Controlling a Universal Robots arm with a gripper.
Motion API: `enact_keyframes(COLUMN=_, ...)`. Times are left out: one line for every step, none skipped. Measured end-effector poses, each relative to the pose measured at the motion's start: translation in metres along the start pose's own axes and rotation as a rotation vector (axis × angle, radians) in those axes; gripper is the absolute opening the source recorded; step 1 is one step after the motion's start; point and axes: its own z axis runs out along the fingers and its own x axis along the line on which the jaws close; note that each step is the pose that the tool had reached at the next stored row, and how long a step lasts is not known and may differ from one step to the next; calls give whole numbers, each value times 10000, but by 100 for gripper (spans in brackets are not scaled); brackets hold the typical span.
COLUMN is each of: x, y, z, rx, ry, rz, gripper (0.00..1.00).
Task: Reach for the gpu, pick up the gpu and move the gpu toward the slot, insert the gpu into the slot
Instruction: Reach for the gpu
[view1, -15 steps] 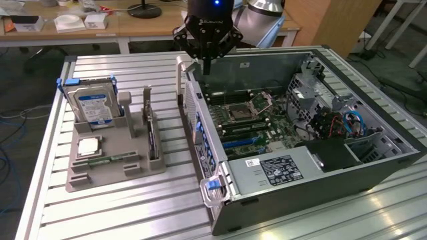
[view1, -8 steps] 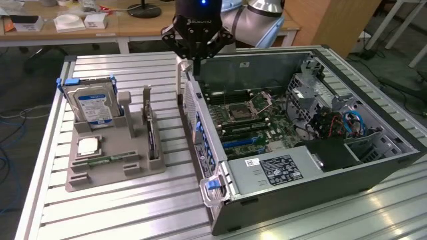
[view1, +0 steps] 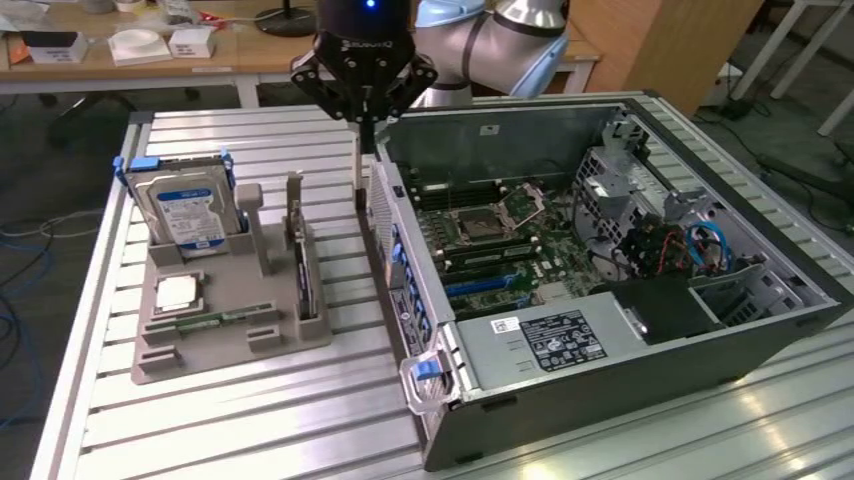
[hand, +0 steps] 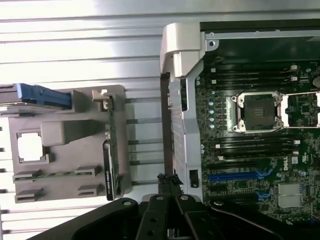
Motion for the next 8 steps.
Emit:
enact_keyframes(x=35, y=-3, z=-1, rx=0, ry=-1, rz=1, gripper=10)
enact_keyframes(x=73, y=-5, z=-1, rx=-1, ry=0, rz=1, gripper=10)
enact_keyframes(x=112, y=-8, z=-3, rx=0, ry=0, rz=0, gripper=10)
enact_keyframes(x=151, y=-11, z=-3, rx=-1, ry=-1, rz=-1, gripper=10)
enact_keyframes(x=194, y=-15, z=-5, rx=0, ry=0, rz=-1, gripper=10)
enact_keyframes(x=233, y=-17, z=-5, rx=0, ry=0, rz=0, gripper=10)
enact_keyframes(x=272, y=-20, z=-6, rx=0, ry=-1, rz=1, gripper=10)
enact_keyframes(x=311, y=-23, z=-6, rx=0, ry=-1, rz=0, gripper=10)
